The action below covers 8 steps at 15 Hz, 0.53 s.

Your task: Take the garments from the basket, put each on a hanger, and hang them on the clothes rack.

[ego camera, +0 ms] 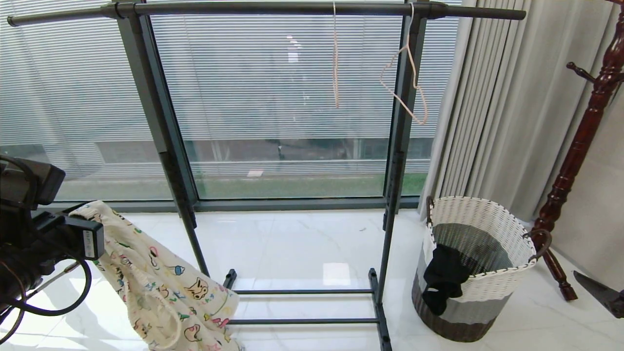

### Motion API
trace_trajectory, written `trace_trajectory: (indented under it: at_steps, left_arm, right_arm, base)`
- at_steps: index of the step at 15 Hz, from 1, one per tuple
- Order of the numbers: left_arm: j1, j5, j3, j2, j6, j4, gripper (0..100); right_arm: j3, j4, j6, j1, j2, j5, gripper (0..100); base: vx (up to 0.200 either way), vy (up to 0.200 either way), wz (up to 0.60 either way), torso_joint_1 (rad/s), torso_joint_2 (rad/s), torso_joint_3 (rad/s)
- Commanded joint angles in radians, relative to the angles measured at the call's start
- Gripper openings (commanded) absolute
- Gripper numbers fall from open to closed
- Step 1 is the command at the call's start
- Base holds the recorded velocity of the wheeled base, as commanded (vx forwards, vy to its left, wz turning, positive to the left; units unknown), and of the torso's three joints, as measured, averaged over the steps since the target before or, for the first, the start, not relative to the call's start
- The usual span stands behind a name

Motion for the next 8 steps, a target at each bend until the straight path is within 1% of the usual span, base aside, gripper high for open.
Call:
trace_trajectory:
  at_steps: [1, 5, 6, 7, 8]
  left_arm:
    - [0.001, 0.001, 0.000, -0.001, 0.000, -0.001, 0]
    - [0.001, -0.001, 0.005, 0.002, -0.001, 0.001, 0]
    - [0.001, -0.001, 0.011, 0.002, -0.003, -0.001, 0]
    - [0.001, -0.001, 0.011, 0.002, -0.003, -0.001, 0]
    - [0.001, 0.001, 0.029, -0.006, -0.003, -0.001, 0]
  right_arm:
    - [0.000, -0.001, 0.000, 0.001, 0.004, 0.001, 100]
    - [-0.002, -0.002, 0.009, -0.001, 0.002, -0.002, 100]
    - [-0.002, -0.002, 0.027, -0.001, 0.001, -0.003, 100]
    - [-0.002, -0.002, 0.029, -0.001, 0.001, -0.003, 100]
    - [-0.003, -0.002, 0.049, -0.002, 0.001, -0.022, 100]
  base:
    - [0.000, 0.200, 0.00, 0.002, 0.00, 0.002]
    - [0.000, 0.200, 0.00, 0.002, 0.00, 0.004]
    - [0.000, 0.000, 0.00, 0.000, 0.00, 0.000]
    - [0.000, 0.000, 0.00, 0.000, 0.00, 0.000]
    - [0.000, 0.000, 0.00, 0.000, 0.00, 0.000]
